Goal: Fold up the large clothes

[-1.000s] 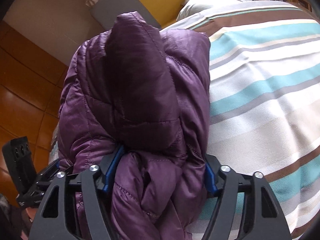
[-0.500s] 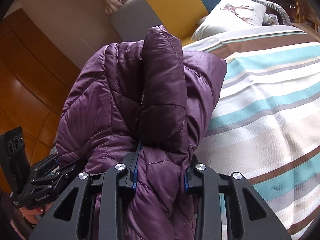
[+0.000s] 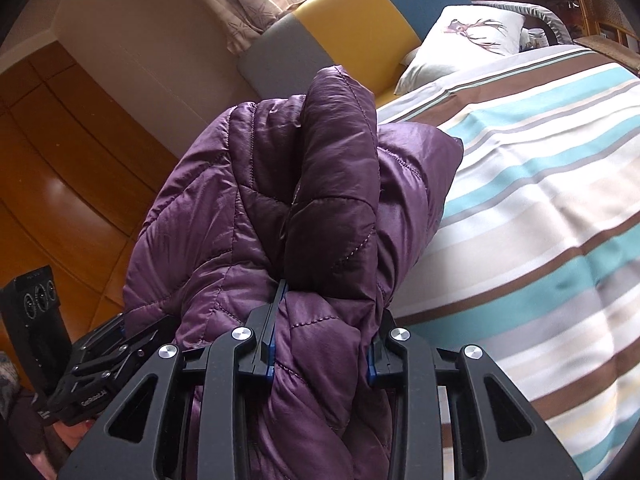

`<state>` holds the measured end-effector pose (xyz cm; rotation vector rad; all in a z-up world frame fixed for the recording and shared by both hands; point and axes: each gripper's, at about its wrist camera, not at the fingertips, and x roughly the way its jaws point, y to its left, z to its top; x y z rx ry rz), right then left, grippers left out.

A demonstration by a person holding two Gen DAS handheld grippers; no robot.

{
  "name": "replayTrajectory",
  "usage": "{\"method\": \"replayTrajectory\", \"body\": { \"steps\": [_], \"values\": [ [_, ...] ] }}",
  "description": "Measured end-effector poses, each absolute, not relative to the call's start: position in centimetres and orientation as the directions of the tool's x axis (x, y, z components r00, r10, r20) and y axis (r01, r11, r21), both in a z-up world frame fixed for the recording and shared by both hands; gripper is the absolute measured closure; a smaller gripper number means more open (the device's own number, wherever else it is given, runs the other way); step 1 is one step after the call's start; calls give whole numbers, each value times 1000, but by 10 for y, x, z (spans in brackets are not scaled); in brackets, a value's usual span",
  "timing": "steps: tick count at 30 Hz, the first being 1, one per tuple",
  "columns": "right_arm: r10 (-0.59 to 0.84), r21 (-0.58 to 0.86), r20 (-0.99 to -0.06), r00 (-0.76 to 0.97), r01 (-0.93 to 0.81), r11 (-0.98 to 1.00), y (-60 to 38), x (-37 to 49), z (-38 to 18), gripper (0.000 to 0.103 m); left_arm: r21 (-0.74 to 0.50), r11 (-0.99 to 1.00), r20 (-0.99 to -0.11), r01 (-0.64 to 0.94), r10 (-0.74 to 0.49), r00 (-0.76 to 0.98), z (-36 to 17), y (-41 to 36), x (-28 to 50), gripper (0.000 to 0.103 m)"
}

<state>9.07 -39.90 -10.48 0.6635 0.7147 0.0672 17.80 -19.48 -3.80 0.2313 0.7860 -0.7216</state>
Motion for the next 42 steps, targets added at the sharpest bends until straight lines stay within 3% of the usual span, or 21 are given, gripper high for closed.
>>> {"method": "replayTrajectory", "body": {
  "steps": [15, 24, 31, 42],
  "values": [
    [362, 555, -564, 742, 16, 831, -310, 130, -74, 73, -65, 835, -671, 546, -442, 596, -13, -93, 162, 54],
    [409, 537, -581, 704, -46, 842, -265, 185, -84, 73, -72, 887, -665, 455, -383, 641, -19, -35, 186, 54],
    [374, 482, -622, 688, -40, 875, -247, 233, -108, 73, -75, 910, -678, 408, -346, 648, -44, -10, 221, 54],
    [261, 396, -656, 708, 28, 918, -232, 256, -130, 69, -88, 924, -705, 371, -321, 633, -94, -15, 277, 43]
  ]
}}
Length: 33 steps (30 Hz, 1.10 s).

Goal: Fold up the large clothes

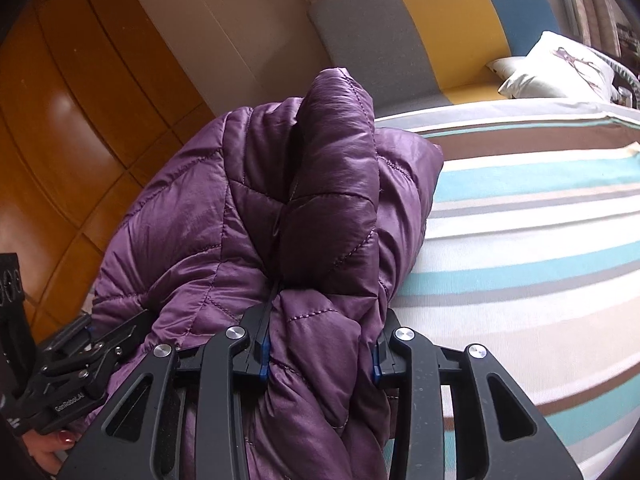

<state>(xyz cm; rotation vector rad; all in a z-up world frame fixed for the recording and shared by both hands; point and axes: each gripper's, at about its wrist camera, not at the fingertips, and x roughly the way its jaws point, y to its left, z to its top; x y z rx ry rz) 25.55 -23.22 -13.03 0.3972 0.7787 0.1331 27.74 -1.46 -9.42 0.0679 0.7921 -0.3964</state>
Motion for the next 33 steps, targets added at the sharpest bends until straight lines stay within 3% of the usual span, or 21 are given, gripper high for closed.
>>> {"method": "replayTrajectory", "body": {
  "steps": [7, 11, 14, 19, 21, 23, 24, 29, 30, 33],
  "values": [
    [267, 381, -653, 708, 3, 925, -225, 243, -133, 64, -121, 925, -695, 361, -339, 634, -107, -7, 269, 40],
    [266, 418, -639, 722, 36, 908, -241, 241, -126, 52, -138, 930, -694, 340, -336, 637, -98, -1, 260, 31],
    [264, 443, -606, 751, 43, 895, -250, 226, -115, 52, -113, 937, -681, 330, -315, 661, -87, 3, 251, 23],
    [211, 422, -585, 783, 72, 904, -258, 214, -89, 52, -147, 957, -654, 250, -283, 701, -71, 27, 243, 23],
    [185, 402, -576, 796, 79, 912, -257, 216, -75, 52, -186, 959, -647, 216, -285, 708, -66, 34, 246, 24],
    [170, 369, -577, 799, 69, 927, -251, 224, -64, 52, -187, 963, -661, 195, -270, 700, -64, 36, 256, 44],
    [171, 351, -581, 796, 55, 935, -244, 231, -58, 52, -163, 969, -674, 186, -247, 696, -64, 34, 261, 46],
    [131, 205, -629, 766, 2, 979, -209, 274, -45, 60, -151, 971, -687, 184, -236, 687, -60, 19, 291, 46],
    [125, 189, -645, 754, -1, 982, -205, 286, -48, 66, -154, 970, -690, 187, -241, 682, -60, 16, 295, 46],
    [94, 145, -691, 717, 10, 989, -198, 314, -61, 67, -131, 973, -709, 191, -227, 668, -62, 0, 311, 44]
  ]
}}
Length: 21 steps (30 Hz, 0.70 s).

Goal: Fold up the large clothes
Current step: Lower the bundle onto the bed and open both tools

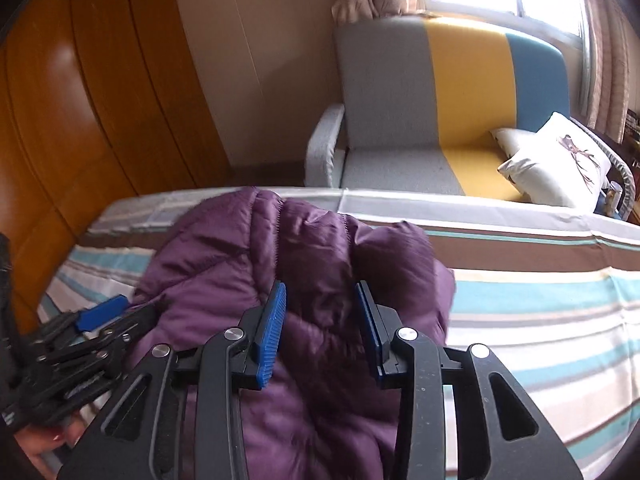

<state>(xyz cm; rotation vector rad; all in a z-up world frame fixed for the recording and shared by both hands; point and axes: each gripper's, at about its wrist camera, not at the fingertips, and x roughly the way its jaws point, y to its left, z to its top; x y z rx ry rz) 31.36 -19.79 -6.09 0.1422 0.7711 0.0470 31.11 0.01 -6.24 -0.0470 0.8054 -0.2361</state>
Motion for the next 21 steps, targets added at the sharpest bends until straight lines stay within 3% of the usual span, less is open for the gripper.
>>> {"method": "replayTrajectory", "body": {
  "steps": [5, 10, 21],
  "values": [
    [10, 94, -745, 667, 90, 991, -217, 319, -96, 71, -51, 966, -728, 252, -209, 653, -72, -32, 322, 36],
    [13, 152, -747, 665, 152, 977, -236, 308, -118, 71, 12, 958, -718, 288, -193, 669, -80, -53, 319, 32],
    [-48, 76, -735, 676, 152, 986, -229, 323, -133, 71, 23, 961, -728, 276, -173, 664, -103, -61, 335, 28]
  ]
}}
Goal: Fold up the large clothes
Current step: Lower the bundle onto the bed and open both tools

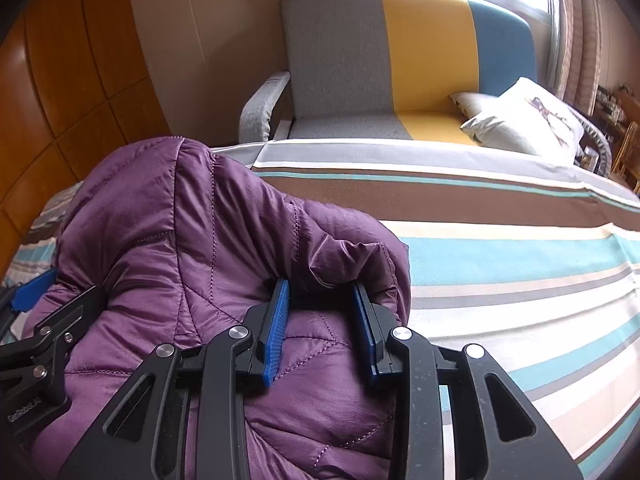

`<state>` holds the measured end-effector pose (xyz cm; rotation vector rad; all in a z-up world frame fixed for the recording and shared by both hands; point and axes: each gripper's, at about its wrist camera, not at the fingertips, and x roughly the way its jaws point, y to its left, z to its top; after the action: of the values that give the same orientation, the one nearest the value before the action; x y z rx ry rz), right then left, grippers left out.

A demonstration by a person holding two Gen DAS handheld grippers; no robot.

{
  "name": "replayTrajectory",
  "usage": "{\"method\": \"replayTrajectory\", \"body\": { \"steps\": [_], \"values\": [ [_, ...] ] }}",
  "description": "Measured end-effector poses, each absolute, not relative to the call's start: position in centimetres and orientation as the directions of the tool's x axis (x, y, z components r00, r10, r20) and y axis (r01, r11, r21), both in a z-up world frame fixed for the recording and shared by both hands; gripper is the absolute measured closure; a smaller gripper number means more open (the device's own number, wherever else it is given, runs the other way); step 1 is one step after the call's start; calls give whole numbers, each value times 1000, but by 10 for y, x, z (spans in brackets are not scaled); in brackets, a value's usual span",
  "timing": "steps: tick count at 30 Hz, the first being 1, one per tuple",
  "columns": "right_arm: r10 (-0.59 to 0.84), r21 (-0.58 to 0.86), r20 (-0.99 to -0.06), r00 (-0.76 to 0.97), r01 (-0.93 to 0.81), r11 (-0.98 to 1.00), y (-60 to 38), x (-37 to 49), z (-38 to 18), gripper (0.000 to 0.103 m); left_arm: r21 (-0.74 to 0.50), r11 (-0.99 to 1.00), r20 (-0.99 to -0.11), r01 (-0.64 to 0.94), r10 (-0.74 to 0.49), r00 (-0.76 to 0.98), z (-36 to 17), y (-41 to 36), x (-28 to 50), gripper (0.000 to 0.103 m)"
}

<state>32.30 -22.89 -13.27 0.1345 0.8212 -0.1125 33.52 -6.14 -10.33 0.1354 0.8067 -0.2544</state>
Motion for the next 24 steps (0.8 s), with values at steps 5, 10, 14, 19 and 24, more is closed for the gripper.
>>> {"method": "replayTrajectory", "body": {
  "steps": [5, 10, 14, 19, 24],
  "values": [
    [-66, 26, -734, 676, 124, 992, -222, 305, -117, 71, 59, 961, -723, 270, -145, 676, -92, -62, 318, 28],
    [-21, 70, -693, 721, 96, 993, -224, 270, -95, 71, 90, 959, -697, 268, -131, 705, -75, -61, 285, 26],
    [22, 104, -675, 738, 65, 992, -218, 240, -80, 71, 70, 959, -703, 276, -149, 696, -67, -62, 258, 21],
    [41, 121, -686, 727, 58, 991, -213, 218, -81, 71, 72, 957, -704, 282, -152, 694, -70, -67, 232, 20],
    [14, 94, -729, 685, 81, 992, -217, 227, -114, 71, 75, 957, -712, 279, -144, 687, -87, -68, 234, 20]
  ]
}}
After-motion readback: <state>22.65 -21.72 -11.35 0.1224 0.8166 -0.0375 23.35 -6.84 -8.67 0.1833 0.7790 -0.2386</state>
